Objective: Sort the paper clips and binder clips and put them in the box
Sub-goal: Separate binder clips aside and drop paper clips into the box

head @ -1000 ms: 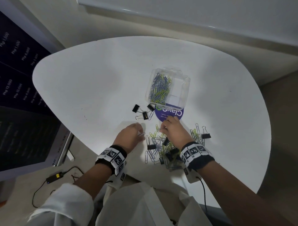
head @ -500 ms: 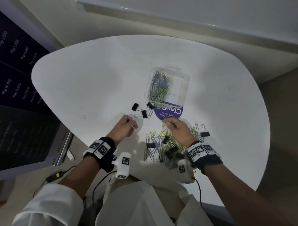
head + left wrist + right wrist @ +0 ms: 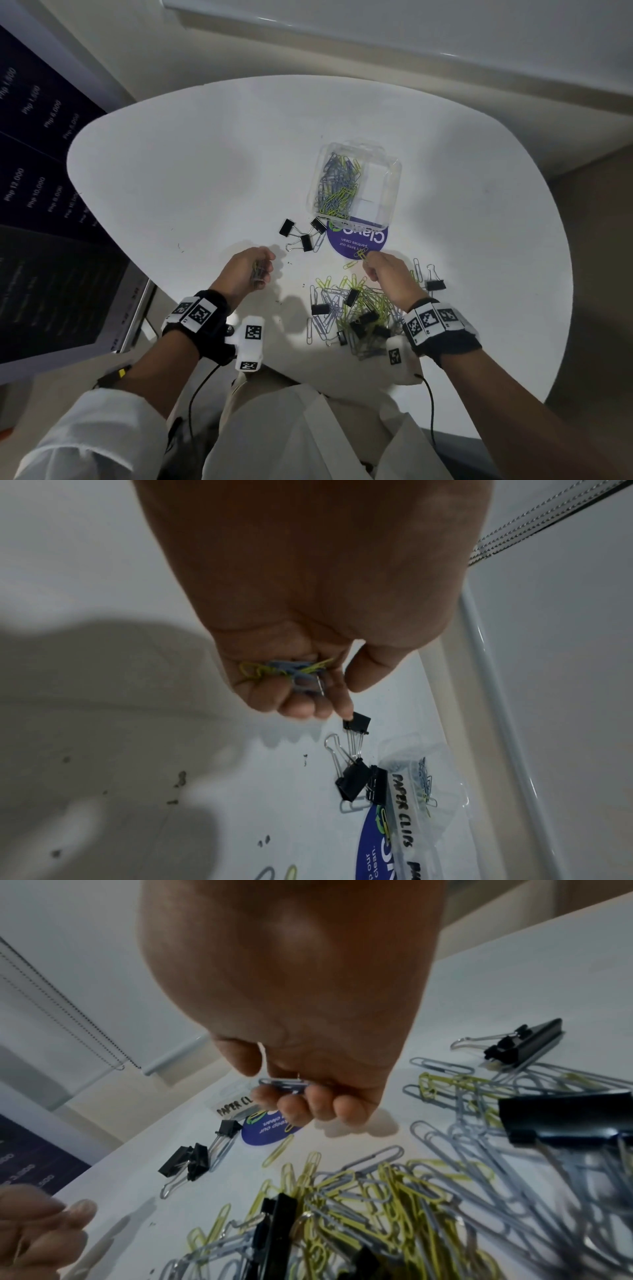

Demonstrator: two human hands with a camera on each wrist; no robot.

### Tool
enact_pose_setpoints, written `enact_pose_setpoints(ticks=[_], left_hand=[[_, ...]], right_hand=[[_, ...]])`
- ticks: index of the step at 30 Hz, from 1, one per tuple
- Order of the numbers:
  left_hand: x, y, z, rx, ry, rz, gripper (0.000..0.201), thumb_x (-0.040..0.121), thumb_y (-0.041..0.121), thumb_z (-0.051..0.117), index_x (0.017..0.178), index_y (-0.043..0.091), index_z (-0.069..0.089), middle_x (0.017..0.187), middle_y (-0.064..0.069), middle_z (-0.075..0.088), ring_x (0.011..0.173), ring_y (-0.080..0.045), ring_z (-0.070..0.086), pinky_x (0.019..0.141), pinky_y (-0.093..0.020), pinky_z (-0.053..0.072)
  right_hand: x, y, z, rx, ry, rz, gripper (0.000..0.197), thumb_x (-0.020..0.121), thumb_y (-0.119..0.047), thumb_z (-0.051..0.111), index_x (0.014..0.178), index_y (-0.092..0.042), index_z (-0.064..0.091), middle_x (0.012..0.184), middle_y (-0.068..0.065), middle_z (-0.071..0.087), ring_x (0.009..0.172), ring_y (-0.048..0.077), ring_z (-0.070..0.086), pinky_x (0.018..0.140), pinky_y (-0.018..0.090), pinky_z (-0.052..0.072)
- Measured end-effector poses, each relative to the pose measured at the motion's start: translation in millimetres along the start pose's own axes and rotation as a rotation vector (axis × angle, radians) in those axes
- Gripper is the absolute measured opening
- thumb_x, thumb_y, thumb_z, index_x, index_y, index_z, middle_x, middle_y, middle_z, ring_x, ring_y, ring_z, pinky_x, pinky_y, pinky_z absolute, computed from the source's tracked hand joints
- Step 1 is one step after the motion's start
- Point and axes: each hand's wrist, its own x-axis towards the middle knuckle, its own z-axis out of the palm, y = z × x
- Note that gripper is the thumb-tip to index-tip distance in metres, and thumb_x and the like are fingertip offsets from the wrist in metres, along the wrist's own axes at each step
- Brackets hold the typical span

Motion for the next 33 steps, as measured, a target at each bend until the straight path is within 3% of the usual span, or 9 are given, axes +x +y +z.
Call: enact_pose_setpoints(ticks=[4,8,12,16,18,22,26,29,33], left_hand=[[-0.3,1.8,7.0,0.223,0.101,0.06,0.022,0.09,0.036,0.057,0.078,0.019,0.05,0.07,0.003,0.039,0.052,-0.012,0.033,0.05,-0.024,0.025],[-1.4,-5.4,25.1,0.724,0.049,0.299,0.029,0.085,0.053,0.059,0.083,0.024,0.059,0.073,0.01,0.059,0.064,-0.009,0.054,0.063,-0.026,0.043],[-1.9,-7.4,57.6,0.963,-0.088,0.413,0.021,0.085,0.04,0.067,0.097,0.024,0.06,0.066,0.01,0.051,0.057,-0.003,0.046,0.054,-0.023,0.033],[8.5,-6.4,82.0,1.182,-0.16,0.477,0.027,0.086,0.019,0.064,0.113,0.025,0.06,0.106,0.002,0.061,0.088,-0.015,0.056,0.076,-0.027,0.042],[13.4,-5.7,86.0,1.291,-0.188,0.491,0.03,0.086,0.011,0.062,0.112,0.025,0.06,0.118,0.0,0.059,0.102,-0.02,0.057,0.083,-0.031,0.044],[18.4,-2.3,85.0,1.426,-0.228,0.536,0.031,0.085,0.013,0.066,0.112,0.027,0.061,0.113,0.0,0.058,0.101,-0.022,0.058,0.074,-0.029,0.041],[17.3,-1.5,83.0,1.479,-0.296,0.6,0.033,0.085,0.014,0.066,0.116,0.026,0.06,0.111,0.0,0.058,0.102,-0.02,0.057,0.074,-0.028,0.042],[14.4,-4.1,86.1,1.47,-0.318,0.662,0.026,0.089,0.019,0.061,0.114,0.026,0.06,0.107,0.0,0.058,0.102,-0.02,0.056,0.073,-0.03,0.045],[6.8,-7.0,101.1,1.474,-0.325,0.666,0.031,0.087,0.042,0.061,0.113,0.024,0.058,0.107,0.001,0.058,0.102,-0.019,0.055,0.071,-0.029,0.042]], right_hand=[[-2.6,0.6,2.8,-0.167,-0.007,-0.096,0.047,0.101,-0.041,0.046,0.065,-0.01,0.045,0.062,0.001,0.045,0.054,0.012,0.039,0.055,0.022,0.033],[0.0,7.8,3.7,-0.253,0.01,-0.142,0.045,0.103,-0.032,0.047,0.065,-0.008,0.05,0.065,0.002,0.048,0.056,0.012,0.043,0.053,0.017,0.033],[0.6,18.4,1.2,-0.215,0.021,-0.114,0.032,0.103,-0.024,0.045,0.088,-0.011,0.07,0.079,-0.002,0.061,0.064,0.011,0.052,0.055,0.009,0.036],[2.2,29.5,-2.1,-0.095,0.073,-0.098,0.027,0.104,-0.017,0.042,0.106,-0.016,0.069,0.08,0.002,0.067,0.074,0.03,0.058,0.055,0.009,0.038],[2.4,29.3,-4.0,-0.091,0.09,-0.112,0.027,0.103,-0.013,0.042,0.104,-0.017,0.068,0.083,0.001,0.064,0.078,0.022,0.057,0.059,0.007,0.038],[4.6,23.0,-4.1,-0.167,0.047,-0.096,0.021,0.096,-0.014,0.053,0.094,-0.016,0.073,0.099,0.0,0.065,0.086,0.015,0.059,0.069,0.011,0.04],[3.3,28.2,-0.8,-0.201,0.061,-0.116,0.014,0.089,-0.027,0.067,0.082,-0.016,0.073,0.087,-0.003,0.066,0.077,0.005,0.059,0.07,0.014,0.04],[1.0,37.8,-2.0,-0.178,0.116,-0.131,0.02,0.093,-0.03,0.066,0.091,-0.013,0.076,0.088,-0.002,0.07,0.079,0.007,0.062,0.069,0.001,0.037],[-4.6,47.0,-4.3,-0.155,0.062,-0.162,0.023,0.1,-0.009,0.051,0.11,-0.014,0.071,0.085,-0.001,0.069,0.066,-0.006,0.058,0.062,0.004,0.039]])
